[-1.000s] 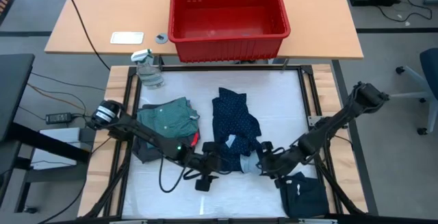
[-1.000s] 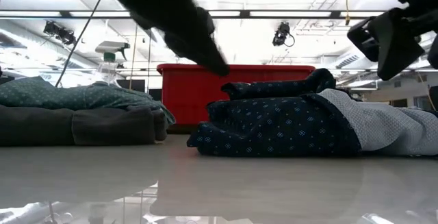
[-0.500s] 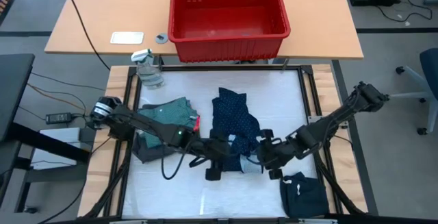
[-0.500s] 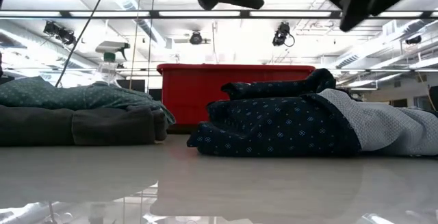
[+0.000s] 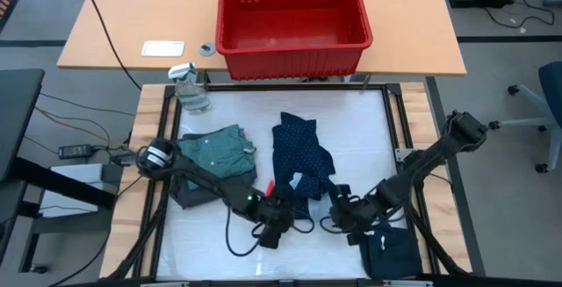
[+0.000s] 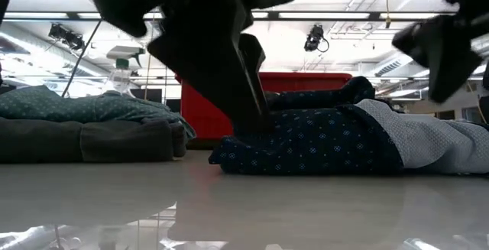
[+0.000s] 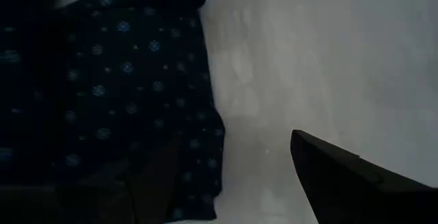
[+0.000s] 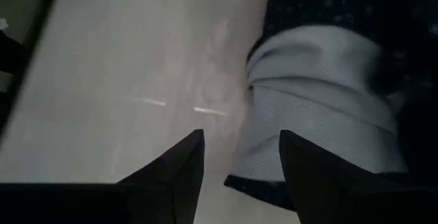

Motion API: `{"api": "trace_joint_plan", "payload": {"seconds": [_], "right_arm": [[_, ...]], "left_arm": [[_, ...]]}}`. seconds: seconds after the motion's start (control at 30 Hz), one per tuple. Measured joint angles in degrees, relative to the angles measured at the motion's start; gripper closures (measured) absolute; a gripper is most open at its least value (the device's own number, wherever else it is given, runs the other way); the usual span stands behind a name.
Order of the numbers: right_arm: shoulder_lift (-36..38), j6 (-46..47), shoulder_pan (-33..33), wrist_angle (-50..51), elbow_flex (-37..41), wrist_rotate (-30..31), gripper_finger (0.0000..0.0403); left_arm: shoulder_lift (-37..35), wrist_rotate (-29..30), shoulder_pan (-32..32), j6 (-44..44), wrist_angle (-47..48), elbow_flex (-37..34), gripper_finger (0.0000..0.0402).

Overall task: Fold Laundry from Bin
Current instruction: Fold the blue polo shirt on the table

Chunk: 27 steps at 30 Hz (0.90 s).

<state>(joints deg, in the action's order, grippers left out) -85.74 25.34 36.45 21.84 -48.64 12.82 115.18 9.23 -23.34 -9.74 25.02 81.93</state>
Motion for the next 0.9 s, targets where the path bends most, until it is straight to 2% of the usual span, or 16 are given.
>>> {"api": "trace_joint_plan", "payload": {"seconds": [0.17,0.27,0.37,0.47,0.53,0.6,0.77,0.83,0.9], "right_arm": [[-6.18,0.08,-1.15,-3.15,2.33,2.15,0.0204],[-9.97,2.88,-2.73,-4.15,2.27,3.39,0.0206],[-12.11,9.26,-3.91,-5.34,1.92,3.83,0.0229],[-12.45,11.35,-4.18,-6.16,1.98,1.93,0.0293],[-11.21,11.22,-4.24,-6.76,2.04,-1.45,0.0357],[-9.11,10.42,-4.21,-6.66,2.14,-7.9,0.0384],[0.36,11.16,-5.12,-6.86,-0.64,-25.55,0.0392],[4.46,11.28,-5.15,-6.25,-1.96,-28.45,0.0394],[8.71,11.21,-6.02,-6.68,-3.02,-28.33,0.0394]], "left_arm": [[1.78,4.25,0.84,-1.99,-0.54,0.09,0.0116],[3.56,3.96,2.14,-3.87,-1.1,0.09,0.0131],[5.67,1.57,2.98,-5.67,-1.58,0.28,0.0182],[6.66,-0.62,3.02,-8.05,-1.93,0.46,0.0266],[6.59,-1.95,3.0,-8.94,-2.2,0.57,0.033],[5.27,-4.79,2.84,-9.19,-1.52,0.63,0.0379],[-0.54,-14.26,2.43,-10.64,3.78,4.7,0.0389],[-4.28,-15.14,2.18,-10.63,5.47,7.54,0.039],[-6.86,-15.05,2.17,-9.58,7.97,10.19,0.039]]}}
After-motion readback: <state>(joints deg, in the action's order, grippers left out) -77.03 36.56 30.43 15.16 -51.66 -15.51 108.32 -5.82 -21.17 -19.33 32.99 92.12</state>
